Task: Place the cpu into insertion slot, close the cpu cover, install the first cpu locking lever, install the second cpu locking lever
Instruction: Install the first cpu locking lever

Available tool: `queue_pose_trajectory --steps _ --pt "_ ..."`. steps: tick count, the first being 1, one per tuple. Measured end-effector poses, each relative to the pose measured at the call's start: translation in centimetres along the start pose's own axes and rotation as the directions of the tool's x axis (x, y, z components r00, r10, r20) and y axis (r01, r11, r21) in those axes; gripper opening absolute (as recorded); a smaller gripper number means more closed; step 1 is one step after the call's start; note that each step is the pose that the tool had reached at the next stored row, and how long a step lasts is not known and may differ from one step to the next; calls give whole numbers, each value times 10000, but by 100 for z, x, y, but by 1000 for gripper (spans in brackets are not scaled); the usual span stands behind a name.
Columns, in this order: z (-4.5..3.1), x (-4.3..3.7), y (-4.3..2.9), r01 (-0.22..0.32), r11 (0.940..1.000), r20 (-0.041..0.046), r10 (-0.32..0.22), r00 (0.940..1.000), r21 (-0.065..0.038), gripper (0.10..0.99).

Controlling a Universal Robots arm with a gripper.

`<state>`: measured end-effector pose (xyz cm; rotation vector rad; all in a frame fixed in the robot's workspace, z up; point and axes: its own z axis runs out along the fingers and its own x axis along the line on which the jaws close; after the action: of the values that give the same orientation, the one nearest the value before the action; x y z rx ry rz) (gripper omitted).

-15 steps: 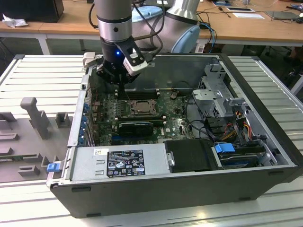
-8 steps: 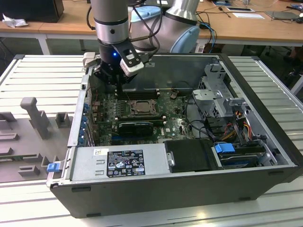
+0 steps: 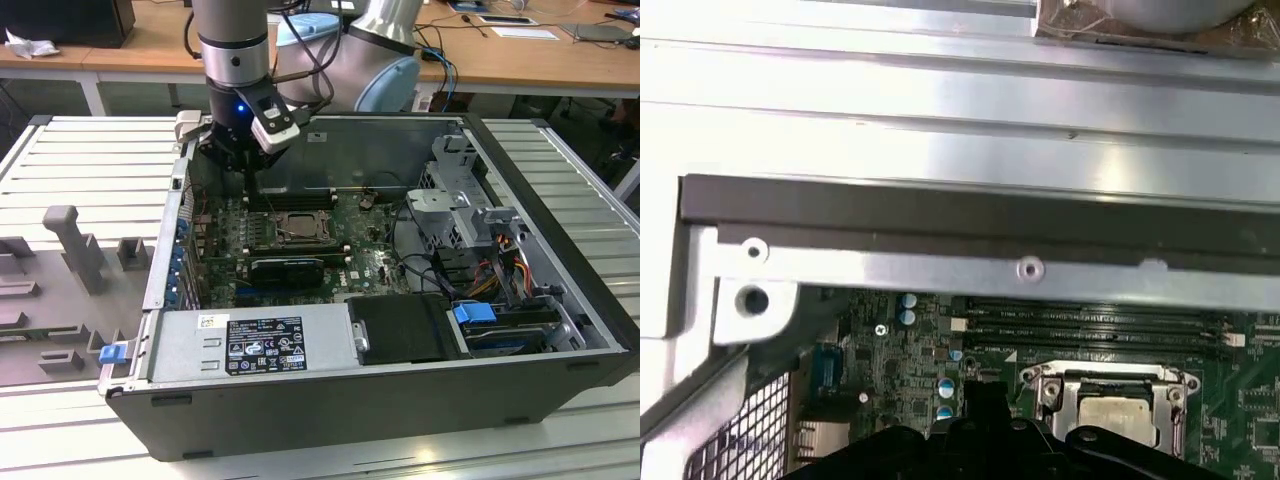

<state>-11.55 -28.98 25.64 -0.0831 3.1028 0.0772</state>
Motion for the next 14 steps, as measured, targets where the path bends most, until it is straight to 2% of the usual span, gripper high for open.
queue_pose_trajectory --steps 2,6,14 --pt "2 -31 3 0 10000 -2 0 10000 0 106" --pt "7 -170 -4 0 10000 -5 0 10000 0 106" --pt "20 -301 -12 0 10000 -6 0 10000 0 106"
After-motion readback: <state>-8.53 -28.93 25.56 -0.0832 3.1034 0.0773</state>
